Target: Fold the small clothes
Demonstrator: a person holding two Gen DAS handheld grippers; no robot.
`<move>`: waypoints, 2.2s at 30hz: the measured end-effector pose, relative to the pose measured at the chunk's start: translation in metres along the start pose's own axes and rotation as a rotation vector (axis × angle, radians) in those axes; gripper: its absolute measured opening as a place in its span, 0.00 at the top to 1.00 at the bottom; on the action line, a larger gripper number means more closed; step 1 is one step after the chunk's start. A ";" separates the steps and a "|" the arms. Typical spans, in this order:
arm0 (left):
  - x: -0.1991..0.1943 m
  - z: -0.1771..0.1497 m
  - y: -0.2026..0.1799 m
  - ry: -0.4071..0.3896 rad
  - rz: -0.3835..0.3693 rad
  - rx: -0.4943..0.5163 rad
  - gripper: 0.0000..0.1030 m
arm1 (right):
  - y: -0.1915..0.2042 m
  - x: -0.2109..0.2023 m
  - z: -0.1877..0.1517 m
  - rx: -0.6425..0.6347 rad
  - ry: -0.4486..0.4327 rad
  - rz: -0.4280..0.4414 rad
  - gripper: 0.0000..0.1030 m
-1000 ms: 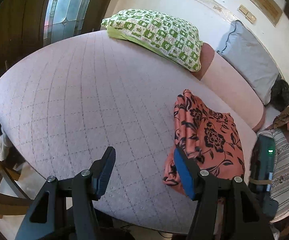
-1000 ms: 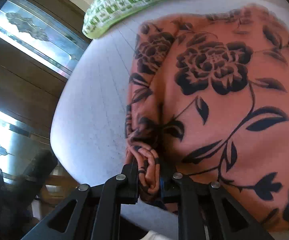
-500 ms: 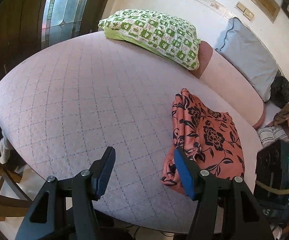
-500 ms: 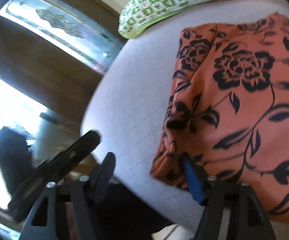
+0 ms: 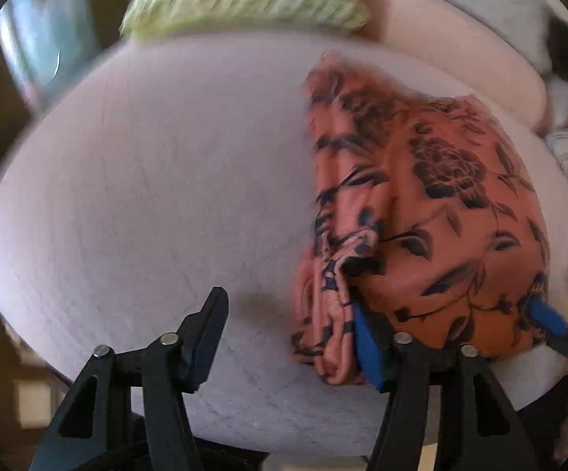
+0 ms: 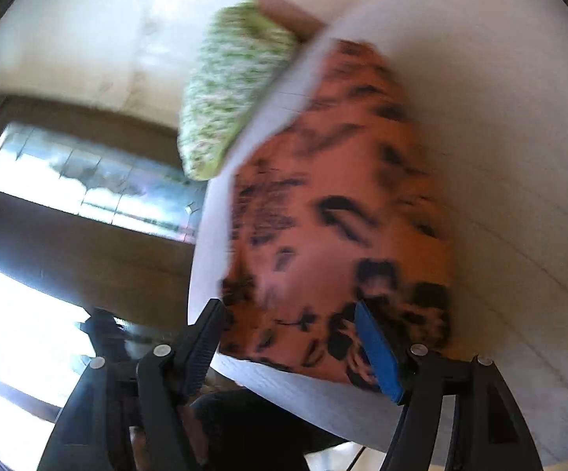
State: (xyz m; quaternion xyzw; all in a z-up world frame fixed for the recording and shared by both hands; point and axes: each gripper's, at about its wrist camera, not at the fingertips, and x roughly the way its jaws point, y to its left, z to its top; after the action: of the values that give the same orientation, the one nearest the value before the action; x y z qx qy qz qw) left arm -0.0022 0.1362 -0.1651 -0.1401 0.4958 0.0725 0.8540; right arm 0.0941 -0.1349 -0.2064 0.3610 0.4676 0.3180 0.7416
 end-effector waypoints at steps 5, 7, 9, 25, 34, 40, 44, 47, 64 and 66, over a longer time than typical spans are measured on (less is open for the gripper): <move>-0.029 0.012 -0.009 -0.071 0.049 0.023 0.38 | -0.009 -0.002 0.007 0.048 0.027 0.073 0.30; -0.041 0.018 -0.014 -0.106 0.034 0.022 0.38 | -0.011 -0.019 0.013 0.029 0.020 0.097 0.30; -0.055 0.026 -0.022 -0.160 -0.006 0.026 0.38 | -0.007 -0.027 0.024 0.003 -0.001 0.109 0.30; 0.033 0.068 -0.034 -0.062 -0.078 0.038 0.27 | -0.046 0.051 0.150 0.111 0.046 -0.093 0.64; 0.034 0.067 -0.036 -0.082 -0.086 0.048 0.23 | -0.037 0.042 0.133 0.104 -0.049 -0.125 0.55; 0.032 0.069 -0.029 -0.081 -0.102 0.026 0.23 | -0.027 0.017 0.111 0.133 -0.035 -0.053 0.32; 0.032 0.066 -0.028 -0.094 -0.087 0.040 0.23 | -0.023 0.010 0.087 0.085 -0.003 -0.039 0.31; 0.029 0.064 -0.031 -0.101 -0.079 0.053 0.23 | -0.034 0.029 0.077 0.058 0.069 -0.123 0.59; 0.014 0.050 -0.019 -0.102 -0.105 0.027 0.22 | -0.009 -0.016 0.025 0.096 0.024 -0.111 0.37; 0.015 0.053 -0.019 -0.096 -0.123 0.027 0.22 | -0.022 -0.002 0.011 0.040 0.064 -0.207 0.70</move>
State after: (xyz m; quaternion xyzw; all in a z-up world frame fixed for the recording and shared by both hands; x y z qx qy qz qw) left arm 0.0546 0.1350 -0.1503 -0.1550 0.4456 0.0199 0.8815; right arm 0.1065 -0.1509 -0.2210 0.3153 0.5320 0.2417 0.7477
